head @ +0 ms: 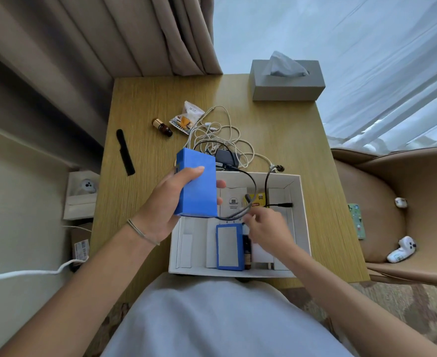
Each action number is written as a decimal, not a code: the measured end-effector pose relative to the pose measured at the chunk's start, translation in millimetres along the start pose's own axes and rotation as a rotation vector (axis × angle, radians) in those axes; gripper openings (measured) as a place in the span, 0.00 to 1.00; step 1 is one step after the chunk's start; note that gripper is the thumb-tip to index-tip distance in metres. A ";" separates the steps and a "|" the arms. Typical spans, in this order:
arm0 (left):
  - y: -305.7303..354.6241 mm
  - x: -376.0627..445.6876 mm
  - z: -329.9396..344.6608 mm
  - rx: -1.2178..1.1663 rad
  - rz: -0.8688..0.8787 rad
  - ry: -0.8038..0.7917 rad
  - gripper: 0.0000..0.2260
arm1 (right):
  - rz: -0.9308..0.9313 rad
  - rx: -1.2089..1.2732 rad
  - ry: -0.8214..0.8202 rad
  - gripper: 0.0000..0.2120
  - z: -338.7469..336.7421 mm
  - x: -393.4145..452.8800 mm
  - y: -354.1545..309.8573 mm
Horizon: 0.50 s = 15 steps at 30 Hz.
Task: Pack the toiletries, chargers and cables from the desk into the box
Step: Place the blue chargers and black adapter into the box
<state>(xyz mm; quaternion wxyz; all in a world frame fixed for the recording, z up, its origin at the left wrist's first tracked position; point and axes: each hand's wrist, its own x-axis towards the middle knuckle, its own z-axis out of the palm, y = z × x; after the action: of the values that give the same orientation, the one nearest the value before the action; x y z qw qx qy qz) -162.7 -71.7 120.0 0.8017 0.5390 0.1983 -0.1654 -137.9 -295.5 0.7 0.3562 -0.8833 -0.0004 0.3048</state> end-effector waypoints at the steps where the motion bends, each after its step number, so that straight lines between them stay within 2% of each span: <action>1: -3.7 0.0 0.4 0.009 -0.013 -0.008 0.20 | 0.094 0.320 -0.058 0.16 -9.6 0.3 -7.0; 3: -11.7 1.5 0.0 0.027 -0.031 -0.009 0.19 | 0.230 0.958 -0.274 0.24 -30.4 -1.9 -23.2; 4: -15.7 2.5 -0.4 0.040 -0.044 -0.005 0.18 | 0.247 1.164 -0.360 0.27 -39.2 -3.5 -29.0; 6: -21.6 4.8 -1.8 0.070 -0.070 -0.013 0.17 | 0.220 1.355 -0.413 0.29 -53.2 -6.3 -39.3; 9: -29.0 11.0 -5.4 0.186 -0.107 -0.054 0.17 | 0.164 1.390 -0.319 0.25 -69.9 -9.3 -51.1; 12: -39.8 26.1 -9.0 0.280 -0.171 -0.032 0.20 | 0.087 1.138 -0.156 0.13 -82.8 -8.8 -52.3; 15: -53.9 46.3 -9.0 0.157 -0.281 0.032 0.19 | 0.085 0.971 -0.078 0.11 -84.0 -8.2 -52.6</action>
<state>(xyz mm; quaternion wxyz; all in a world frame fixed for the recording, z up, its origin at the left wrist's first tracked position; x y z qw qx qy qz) -149.6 -85.4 50.9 0.7228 0.5697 0.2707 -0.2824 -88.0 -310.8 85.3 0.7138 -0.6025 0.1645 0.3168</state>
